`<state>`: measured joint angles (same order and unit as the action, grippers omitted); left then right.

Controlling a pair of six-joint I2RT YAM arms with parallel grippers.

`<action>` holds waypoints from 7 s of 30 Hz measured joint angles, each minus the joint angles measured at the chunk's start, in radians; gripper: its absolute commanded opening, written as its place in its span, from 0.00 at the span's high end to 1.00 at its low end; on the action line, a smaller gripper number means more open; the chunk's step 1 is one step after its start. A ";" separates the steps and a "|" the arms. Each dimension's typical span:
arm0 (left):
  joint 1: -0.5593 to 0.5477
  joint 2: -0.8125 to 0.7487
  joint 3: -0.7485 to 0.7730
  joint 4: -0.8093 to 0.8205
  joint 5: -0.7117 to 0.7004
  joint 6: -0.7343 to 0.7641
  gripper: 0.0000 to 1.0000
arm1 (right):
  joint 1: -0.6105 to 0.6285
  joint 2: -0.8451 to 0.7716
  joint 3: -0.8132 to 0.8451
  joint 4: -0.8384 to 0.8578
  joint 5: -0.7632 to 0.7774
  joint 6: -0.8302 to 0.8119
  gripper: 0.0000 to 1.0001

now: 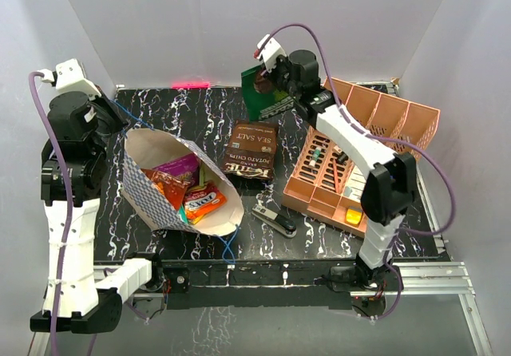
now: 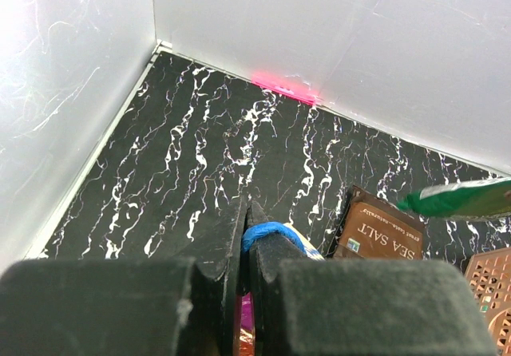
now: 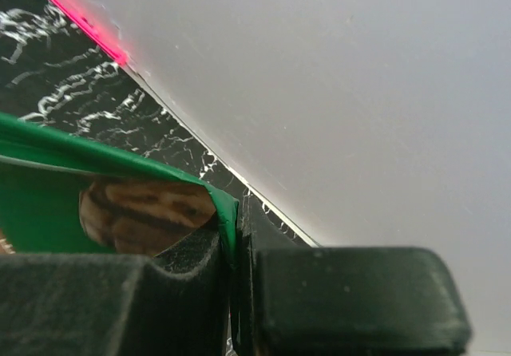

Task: Take the snacks out of the paper bag
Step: Place the snack at the center of the board, then take out the snack from the paper bag.

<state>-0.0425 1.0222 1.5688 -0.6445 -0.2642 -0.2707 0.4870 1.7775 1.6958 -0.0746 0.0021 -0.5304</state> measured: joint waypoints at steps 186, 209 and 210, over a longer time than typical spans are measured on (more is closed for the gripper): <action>-0.084 -0.407 -0.315 -0.007 0.378 -0.265 1.00 | 0.737 0.129 -0.361 0.278 0.123 0.853 0.38; -0.084 -0.422 -0.315 -0.031 0.248 -0.328 1.00 | 0.736 -0.086 -0.443 0.369 0.028 0.901 0.93; -0.084 -0.429 -0.315 -0.030 0.242 -0.330 1.00 | 0.735 -0.108 -0.452 0.376 0.029 0.902 0.93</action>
<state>-0.1268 0.5930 1.2541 -0.6746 -0.0223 -0.6003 1.2224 1.6699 1.2434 0.3012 0.0307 0.3714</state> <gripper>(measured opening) 0.009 0.077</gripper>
